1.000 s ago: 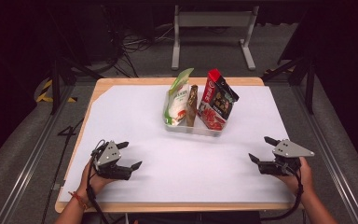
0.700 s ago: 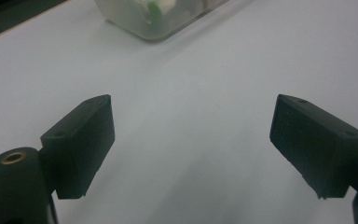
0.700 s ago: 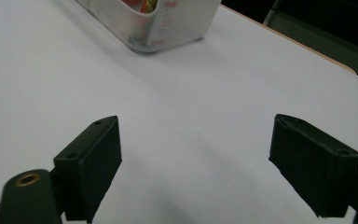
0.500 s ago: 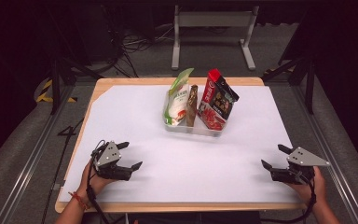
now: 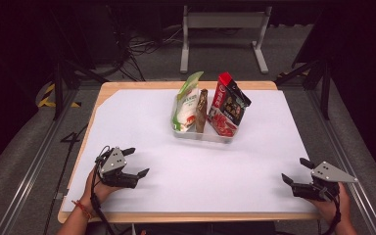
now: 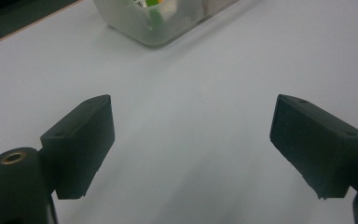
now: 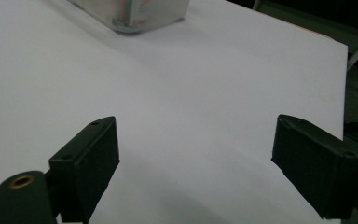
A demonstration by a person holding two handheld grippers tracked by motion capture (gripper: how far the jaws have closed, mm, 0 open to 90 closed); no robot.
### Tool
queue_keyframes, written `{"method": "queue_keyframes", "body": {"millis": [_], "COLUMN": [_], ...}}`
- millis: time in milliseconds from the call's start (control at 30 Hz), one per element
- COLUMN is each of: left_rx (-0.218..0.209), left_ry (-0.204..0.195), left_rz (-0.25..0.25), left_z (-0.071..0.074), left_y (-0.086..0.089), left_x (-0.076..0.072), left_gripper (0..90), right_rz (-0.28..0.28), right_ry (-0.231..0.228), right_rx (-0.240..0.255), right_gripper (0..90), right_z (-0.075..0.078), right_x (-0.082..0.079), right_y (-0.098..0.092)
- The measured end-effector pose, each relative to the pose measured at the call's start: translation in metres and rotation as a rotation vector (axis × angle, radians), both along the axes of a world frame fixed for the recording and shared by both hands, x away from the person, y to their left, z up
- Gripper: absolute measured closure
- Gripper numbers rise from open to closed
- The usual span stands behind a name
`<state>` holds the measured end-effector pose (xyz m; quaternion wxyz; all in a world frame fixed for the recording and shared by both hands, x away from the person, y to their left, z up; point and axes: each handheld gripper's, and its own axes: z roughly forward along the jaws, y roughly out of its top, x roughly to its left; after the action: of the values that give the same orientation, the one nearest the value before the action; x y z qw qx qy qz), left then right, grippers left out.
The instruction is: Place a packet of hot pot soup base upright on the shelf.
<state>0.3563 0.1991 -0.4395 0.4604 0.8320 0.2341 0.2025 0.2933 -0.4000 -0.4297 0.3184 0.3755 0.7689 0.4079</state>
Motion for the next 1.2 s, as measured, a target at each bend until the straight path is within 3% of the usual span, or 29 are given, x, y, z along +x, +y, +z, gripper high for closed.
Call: {"method": "queue_keyframes", "body": {"millis": [133, 400, 1200], "left_rx": [0.008, 0.008, 0.009], "left_ry": [-0.011, -0.008, 0.002], "left_rz": [-0.009, -0.012, -0.009], "left_z": [0.0011, -0.0001, -0.001], "left_y": [-0.0018, -0.0007, -0.0001], "left_x": [-0.001, -0.0019, 0.0004], "left_gripper": [14.6, 14.5, 14.5], "right_rz": [-0.01, 0.0, -0.006], "right_ry": [-0.007, 0.012, 0.024], "right_rx": [0.022, -0.006, -0.009], "right_gripper": [14.7, 14.0, 14.0], "right_z": [0.0009, -0.0016, -0.0033], "right_x": [-0.0017, -0.0007, 0.0023], "right_y": [-0.0025, 0.0063, 0.0068]}}
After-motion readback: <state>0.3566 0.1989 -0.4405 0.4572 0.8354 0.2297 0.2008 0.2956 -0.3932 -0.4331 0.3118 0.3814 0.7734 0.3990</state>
